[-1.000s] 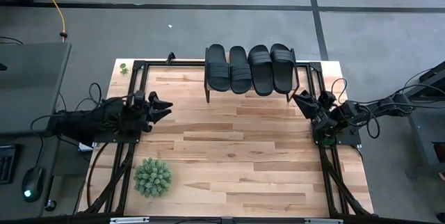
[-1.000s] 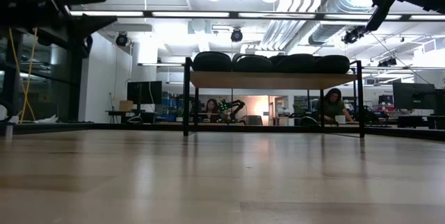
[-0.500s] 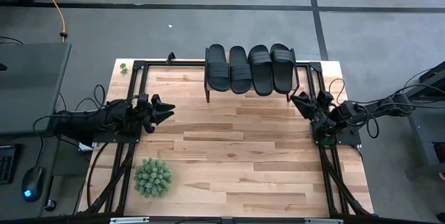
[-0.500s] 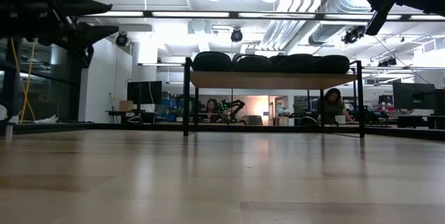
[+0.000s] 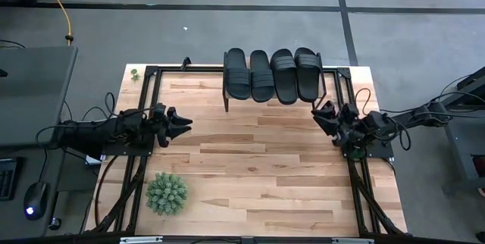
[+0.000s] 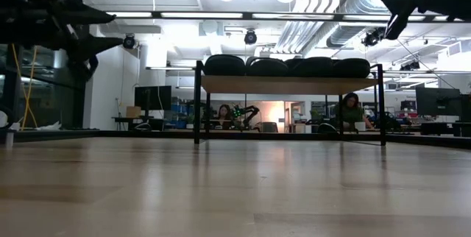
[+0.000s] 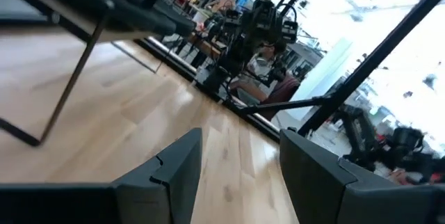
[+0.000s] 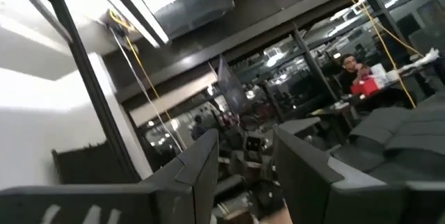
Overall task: Pick and place slides into the shelf
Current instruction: Return to Home Position
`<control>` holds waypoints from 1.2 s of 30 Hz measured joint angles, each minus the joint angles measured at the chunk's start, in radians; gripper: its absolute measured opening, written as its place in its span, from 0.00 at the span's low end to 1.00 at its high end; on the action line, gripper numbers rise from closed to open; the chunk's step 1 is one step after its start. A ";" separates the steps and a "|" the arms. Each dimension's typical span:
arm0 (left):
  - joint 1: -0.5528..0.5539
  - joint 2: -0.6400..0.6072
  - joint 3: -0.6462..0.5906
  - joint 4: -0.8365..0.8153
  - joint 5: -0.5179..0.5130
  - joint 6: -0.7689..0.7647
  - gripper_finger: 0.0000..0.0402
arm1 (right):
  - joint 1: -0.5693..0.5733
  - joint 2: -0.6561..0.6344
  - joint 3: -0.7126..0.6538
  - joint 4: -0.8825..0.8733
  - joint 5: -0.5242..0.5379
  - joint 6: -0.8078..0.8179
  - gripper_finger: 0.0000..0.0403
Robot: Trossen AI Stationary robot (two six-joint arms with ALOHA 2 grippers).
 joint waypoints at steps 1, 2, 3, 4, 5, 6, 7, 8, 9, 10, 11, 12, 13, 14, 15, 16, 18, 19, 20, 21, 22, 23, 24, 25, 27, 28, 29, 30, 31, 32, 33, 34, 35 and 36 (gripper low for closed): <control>0.000 0.000 0.000 -0.001 0.001 -0.024 0.44 | 0.000 0.000 0.000 -0.011 0.000 -0.007 0.32; 0.000 0.000 0.000 -0.001 0.002 -0.050 0.44 | 0.000 0.000 0.000 -0.020 0.000 -0.007 0.32; 0.000 0.000 0.000 -0.001 0.001 -0.070 0.44 | 0.000 0.000 0.000 -0.028 0.000 -0.003 0.32; 0.000 0.000 0.000 -0.002 0.001 -0.080 0.44 | 0.000 0.000 0.000 -0.039 0.000 0.011 0.32; 0.000 0.000 0.000 -0.002 0.001 -0.083 0.44 | 0.000 0.000 0.000 -0.046 0.000 0.018 0.32; 0.000 0.000 0.000 -0.002 0.001 -0.083 0.44 | 0.000 0.000 0.000 -0.057 0.000 0.028 0.32; 0.000 0.000 0.000 -0.002 0.001 -0.083 0.44 | 0.000 0.000 0.000 -0.069 0.000 0.034 0.32; 0.000 0.000 0.000 -0.002 0.001 -0.083 0.44 | 0.000 0.000 0.000 -0.079 0.000 0.033 0.32; 0.000 0.000 0.000 -0.002 0.001 -0.083 0.44 | 0.000 0.000 0.000 -0.089 0.000 0.032 0.32; 0.000 0.000 0.000 -0.002 0.001 -0.084 0.44 | 0.000 0.000 0.000 -0.098 0.000 0.033 0.32; 0.000 0.000 0.000 -0.002 0.001 -0.083 0.44 | 0.000 0.000 0.000 -0.109 0.000 0.034 0.32; 0.000 0.000 0.000 -0.002 0.000 -0.082 0.44 | 0.000 0.000 0.000 -0.118 0.000 0.034 0.32; 0.000 0.000 0.000 -0.002 -0.001 -0.069 0.44 | 0.000 0.000 0.000 -0.125 0.000 0.025 0.32; 0.000 0.000 0.000 -0.002 -0.001 -0.051 0.44 | 0.000 0.000 0.000 -0.133 0.000 0.001 0.32; 0.000 0.000 0.000 -0.002 -0.001 -0.031 0.44 | 0.000 0.000 0.000 -0.143 0.000 -0.025 0.32; 0.000 0.000 0.000 -0.003 -0.001 -0.008 0.44 | 0.000 0.000 0.000 -0.152 0.000 -0.050 0.32; 0.000 0.000 0.000 -0.002 0.014 0.047 0.44 | 0.000 0.000 0.000 -0.173 -0.014 -0.105 0.32; 0.000 0.000 0.000 -0.002 0.035 0.086 0.44 | 0.000 0.000 0.000 -0.180 -0.026 -0.131 0.32; 0.000 0.000 0.000 -0.002 0.060 0.130 0.44 | 0.000 0.000 0.000 -0.188 -0.037 -0.154 0.32; 0.000 0.000 0.000 -0.002 0.090 0.180 0.44 | 0.000 0.000 0.000 -0.199 -0.046 -0.174 0.32; 0.000 0.000 0.000 0.002 0.119 0.230 0.44 | 0.000 0.000 0.000 -0.210 -0.056 -0.188 0.32; 0.000 0.000 0.000 0.008 0.145 0.278 0.44 | 0.000 0.000 0.000 -0.226 -0.064 -0.196 0.32; 0.000 0.000 0.000 0.013 0.164 0.315 0.44 | 0.000 0.000 0.000 -0.245 -0.069 -0.201 0.32; 0.000 0.000 0.000 0.014 0.175 0.349 0.44 | 0.000 0.000 0.000 -0.265 -0.069 -0.204 0.32; 0.000 0.000 0.000 0.013 0.176 0.380 0.44 | 0.000 0.000 0.000 -0.316 -0.072 -0.197 0.32; 0.000 0.000 0.000 0.013 0.170 0.389 0.44 | 0.000 0.000 0.000 -0.341 -0.072 -0.194 0.32; 0.000 0.000 0.000 0.012 0.166 0.396 0.44 | 0.000 0.000 0.000 -0.367 -0.075 -0.191 0.32; 0.000 0.000 0.000 0.012 0.162 0.401 0.44 | 0.000 0.000 0.000 -0.388 -0.082 -0.188 0.32; 0.000 0.000 0.000 0.011 0.160 0.406 0.44 | 0.000 0.000 0.000 -0.406 -0.090 -0.187 0.32; 0.000 0.000 0.000 0.011 0.156 0.409 0.44 | 0.000 0.000 0.000 -0.422 -0.098 -0.187 0.32; 0.000 0.000 0.000 0.011 0.155 0.413 0.44 | 0.000 0.000 0.000 -0.437 -0.110 -0.187 0.32; 0.000 0.000 0.000 0.011 0.154 0.420 0.44 | 0.000 0.000 0.000 -0.448 -0.116 -0.186 0.32; 0.000 0.000 0.000 0.011 0.154 0.424 0.44 | 0.000 0.000 0.000 -0.461 -0.116 -0.184 0.32; 0.000 0.000 0.000 0.011 0.152 0.427 0.44 | 0.000 0.000 0.000 -0.475 -0.116 -0.177 0.32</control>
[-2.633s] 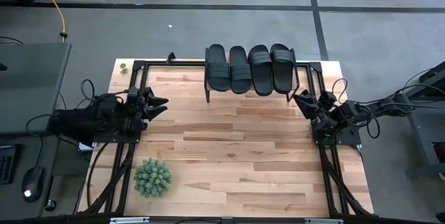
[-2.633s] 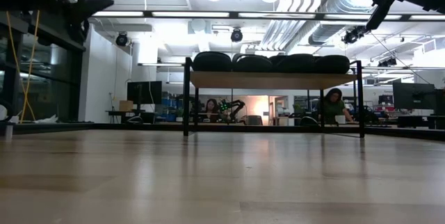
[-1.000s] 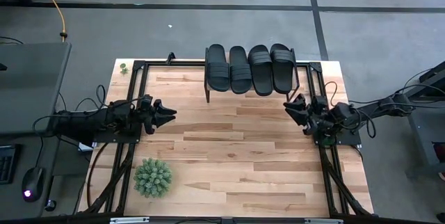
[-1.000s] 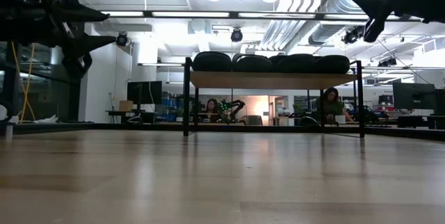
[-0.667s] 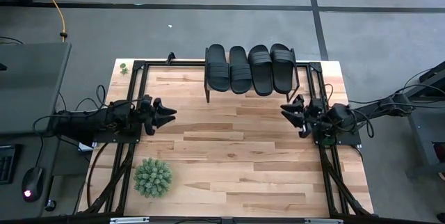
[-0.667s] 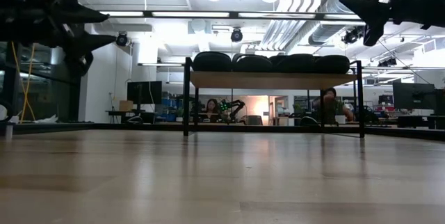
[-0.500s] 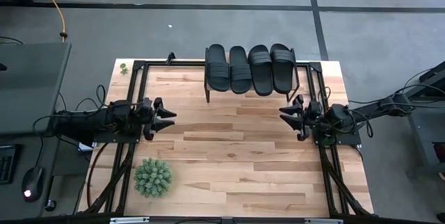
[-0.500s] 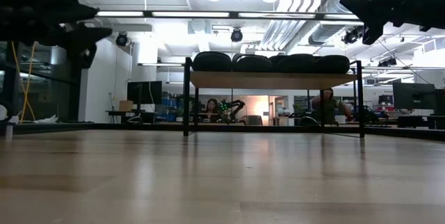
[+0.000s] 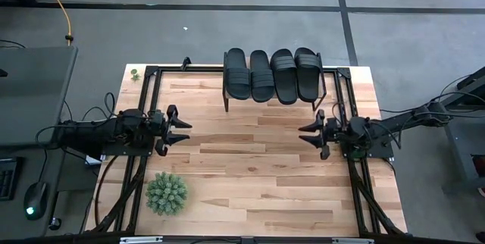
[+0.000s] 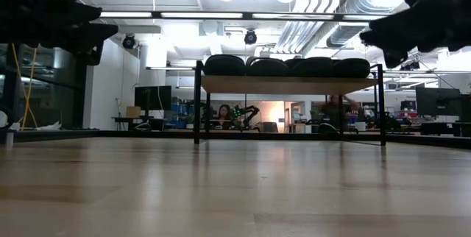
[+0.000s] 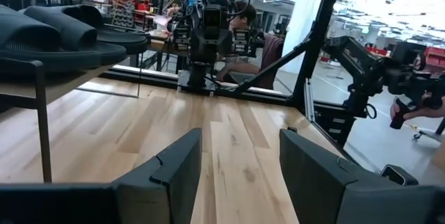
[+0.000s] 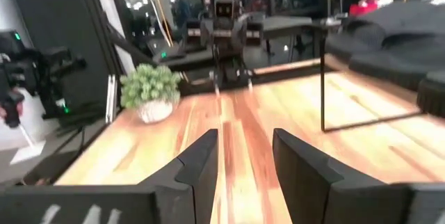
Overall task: Pick and place slides into the shelf
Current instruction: Return to Home Position
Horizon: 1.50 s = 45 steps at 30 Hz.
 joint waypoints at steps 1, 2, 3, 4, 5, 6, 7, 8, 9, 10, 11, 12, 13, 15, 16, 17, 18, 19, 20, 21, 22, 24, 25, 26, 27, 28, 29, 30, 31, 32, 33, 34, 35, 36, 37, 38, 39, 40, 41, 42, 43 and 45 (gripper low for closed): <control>0.000 0.000 0.000 0.000 0.000 0.003 0.44 | 0.000 0.000 0.000 -0.016 0.000 0.002 0.32; 0.000 0.000 0.000 0.000 -0.001 0.005 0.44 | 0.000 0.000 0.000 -0.031 0.000 0.004 0.32; 0.000 0.000 0.000 0.000 -0.001 0.006 0.44 | 0.000 0.000 0.000 -0.048 0.000 0.004 0.32; 0.000 0.000 0.000 0.000 -0.001 0.006 0.44 | 0.000 0.000 0.000 -0.065 -0.001 0.003 0.32; 0.000 0.000 0.000 0.000 -0.001 0.003 0.44 | 0.000 0.000 0.000 -0.081 -0.002 0.001 0.32; 0.000 0.000 0.000 0.000 -0.001 0.000 0.44 | 0.000 0.000 0.000 -0.095 -0.003 -0.001 0.32; 0.000 0.000 0.000 0.000 0.000 -0.001 0.44 | 0.000 0.000 0.000 -0.108 -0.005 -0.010 0.32; 0.000 0.000 0.000 0.000 0.000 -0.002 0.44 | 0.000 0.000 0.000 -0.122 -0.012 -0.017 0.32; 0.000 0.000 0.000 0.000 0.000 -0.005 0.44 | 0.000 0.000 0.000 -0.136 -0.021 -0.026 0.32; 0.000 0.000 0.000 0.000 0.001 -0.012 0.44 | 0.000 0.000 0.000 -0.148 -0.026 -0.035 0.32; 0.000 0.000 0.000 0.000 0.001 -0.021 0.44 | 0.000 0.000 0.000 -0.163 -0.034 -0.042 0.32; 0.000 0.000 0.000 0.000 0.001 -0.026 0.44 | 0.000 0.000 0.000 -0.181 -0.041 -0.045 0.32; 0.000 0.000 0.000 0.000 0.001 -0.028 0.44 | 0.000 0.000 0.000 -0.201 -0.043 -0.045 0.32; 0.000 0.000 0.000 0.000 0.002 -0.028 0.44 | 0.000 0.000 0.000 -0.241 -0.042 -0.042 0.32; 0.000 0.000 0.000 0.000 0.003 -0.029 0.44 | 0.000 0.000 0.000 -0.262 -0.043 -0.040 0.32; 0.000 0.000 0.000 0.000 0.003 -0.031 0.44 | 0.000 0.000 0.000 -0.281 -0.043 -0.036 0.32; 0.000 0.000 0.000 0.000 0.003 -0.031 0.44 | 0.000 0.000 0.000 -0.299 -0.043 -0.036 0.32; 0.000 0.000 0.000 0.000 0.003 -0.030 0.44 | 0.000 0.000 0.000 -0.312 -0.043 -0.037 0.32; 0.000 0.000 0.000 0.000 0.003 -0.030 0.44 | 0.000 0.000 0.000 -0.322 -0.042 -0.039 0.32; 0.000 0.000 0.000 0.000 0.003 -0.030 0.44 | 0.000 0.000 0.000 -0.329 -0.042 -0.044 0.32; 0.000 0.000 0.000 0.000 0.003 -0.030 0.44 | 0.000 0.000 0.000 -0.333 -0.042 -0.047 0.32; 0.000 0.000 0.000 0.000 0.003 -0.030 0.44 | 0.000 0.000 0.000 -0.338 -0.042 -0.058 0.32; 0.000 0.000 0.000 0.000 0.003 -0.030 0.44 | 0.000 0.000 0.000 -0.338 -0.041 -0.065 0.32; 0.000 0.000 0.000 0.000 0.003 -0.030 0.44 | 0.000 0.000 0.000 -0.338 -0.041 -0.073 0.32; 0.000 0.000 0.000 0.000 0.002 -0.029 0.44 | 0.000 0.000 0.000 -0.338 -0.041 -0.079 0.32; 0.000 0.000 0.000 0.000 0.003 -0.029 0.44 | 0.000 0.000 0.000 -0.338 -0.041 -0.080 0.32; 0.000 0.000 0.000 0.000 0.002 -0.029 0.44 | 0.000 0.000 0.000 -0.338 -0.041 -0.079 0.32; 0.000 0.000 0.000 0.000 0.003 -0.029 0.44 | 0.000 0.000 0.000 -0.338 -0.041 -0.078 0.32; 0.000 0.000 0.000 0.000 0.003 -0.029 0.44 | 0.000 0.000 0.000 -0.339 -0.041 -0.075 0.32; 0.000 0.000 0.000 0.000 0.002 -0.028 0.44 | 0.000 0.000 0.000 -0.339 -0.041 -0.069 0.32; 0.000 0.000 0.000 0.000 0.002 -0.028 0.44 | 0.000 0.000 0.000 -0.339 -0.041 -0.061 0.32; 0.000 0.000 0.000 0.000 0.003 -0.028 0.44 | 0.000 0.000 0.000 -0.339 -0.041 -0.055 0.32; 0.000 0.000 0.000 0.000 0.003 -0.028 0.44 | 0.000 0.000 0.000 -0.339 -0.041 -0.051 0.32; 0.000 0.000 0.000 0.000 0.003 -0.028 0.44 | 0.000 0.000 0.000 -0.339 -0.041 -0.047 0.32; 0.000 0.000 0.000 0.000 0.002 -0.028 0.44 | 0.000 0.000 0.000 -0.339 -0.041 -0.043 0.32; 0.000 0.000 0.000 0.000 0.002 -0.028 0.44 | 0.000 0.000 0.000 -0.339 -0.041 -0.043 0.32; 0.000 0.000 0.000 0.000 0.003 -0.028 0.44 | 0.000 0.000 0.000 -0.339 -0.041 -0.044 0.32; 0.000 0.000 0.000 0.000 0.002 -0.028 0.44 | 0.000 0.000 0.000 -0.339 -0.041 -0.044 0.32; 0.000 0.000 0.000 0.000 0.002 -0.028 0.44 | 0.000 0.000 0.000 -0.339 -0.041 -0.044 0.32; 0.000 0.000 0.000 0.000 0.003 -0.028 0.44 | 0.000 0.000 0.000 -0.339 -0.041 -0.044 0.32; 0.000 0.000 0.000 0.000 0.002 -0.028 0.44 | 0.000 0.000 0.000 -0.339 -0.041 -0.044 0.32; 0.000 0.000 0.000 0.000 0.002 -0.028 0.44 | 0.000 0.000 0.000 -0.339 -0.040 -0.044 0.32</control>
